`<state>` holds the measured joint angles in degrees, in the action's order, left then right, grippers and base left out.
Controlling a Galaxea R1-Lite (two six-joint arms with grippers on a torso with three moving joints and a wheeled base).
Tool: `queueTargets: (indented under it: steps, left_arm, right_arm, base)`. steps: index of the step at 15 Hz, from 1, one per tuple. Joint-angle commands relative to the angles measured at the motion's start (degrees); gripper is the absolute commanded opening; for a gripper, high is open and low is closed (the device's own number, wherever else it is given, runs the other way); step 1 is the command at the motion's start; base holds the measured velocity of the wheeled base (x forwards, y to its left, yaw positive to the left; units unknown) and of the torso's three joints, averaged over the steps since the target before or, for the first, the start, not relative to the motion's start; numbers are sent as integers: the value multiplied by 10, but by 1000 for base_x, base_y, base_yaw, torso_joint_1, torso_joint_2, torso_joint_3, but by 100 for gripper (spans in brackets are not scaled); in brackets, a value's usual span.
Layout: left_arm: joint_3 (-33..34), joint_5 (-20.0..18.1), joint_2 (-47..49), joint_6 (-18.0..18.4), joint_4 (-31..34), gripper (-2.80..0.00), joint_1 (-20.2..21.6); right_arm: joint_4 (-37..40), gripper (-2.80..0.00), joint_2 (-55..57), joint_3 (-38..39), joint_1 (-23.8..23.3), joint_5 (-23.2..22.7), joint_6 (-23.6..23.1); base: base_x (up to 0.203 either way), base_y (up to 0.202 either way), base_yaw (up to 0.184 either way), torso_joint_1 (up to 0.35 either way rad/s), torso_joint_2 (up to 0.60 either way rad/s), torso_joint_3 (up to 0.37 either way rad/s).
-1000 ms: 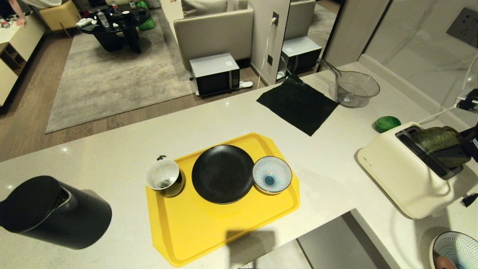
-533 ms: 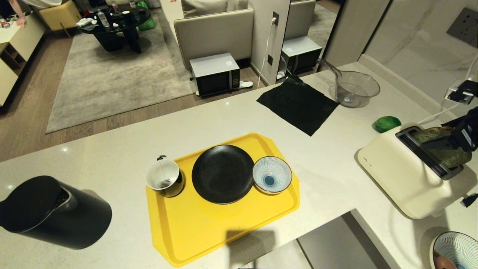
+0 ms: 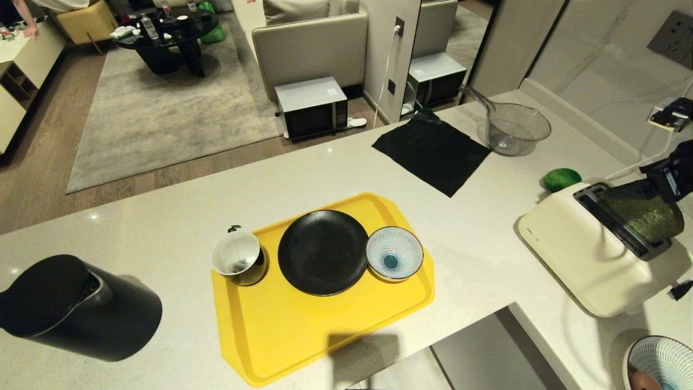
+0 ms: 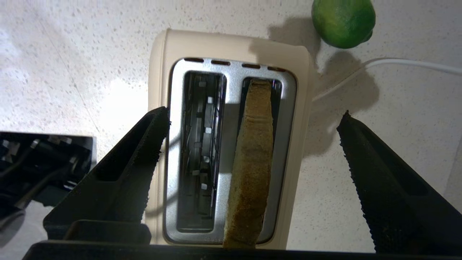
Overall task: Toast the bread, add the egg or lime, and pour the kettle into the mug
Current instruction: Put the bread slices in the toaster, then use a bread toaster
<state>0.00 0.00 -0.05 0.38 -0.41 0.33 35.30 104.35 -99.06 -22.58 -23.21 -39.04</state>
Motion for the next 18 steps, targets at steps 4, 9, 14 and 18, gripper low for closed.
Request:
queueTargets:
  steps: [4,9,14,18]
  left_arm:
    - [0,1,0,0,0,-280,0]
    - [0,0,0,1,0,-280,0]
    - [0,0,0,0,0,-280,0]
    - [0,0,0,1,0,-280,0]
  right_arm:
    - [2,0,-24,-8,-1,-44,23]
    - [2,0,-95,-15,-2,-61,127]
    - [1,0,-142,-11,-57,-144,200]
    - [2,0,-165,15,-112,-159,204]
  base:
    - [0,0,0,0,0,0]
    - [0,0,0,0,0,0]
    - [0,0,0,0,0,0]
    - [0,0,0,0,0,0]
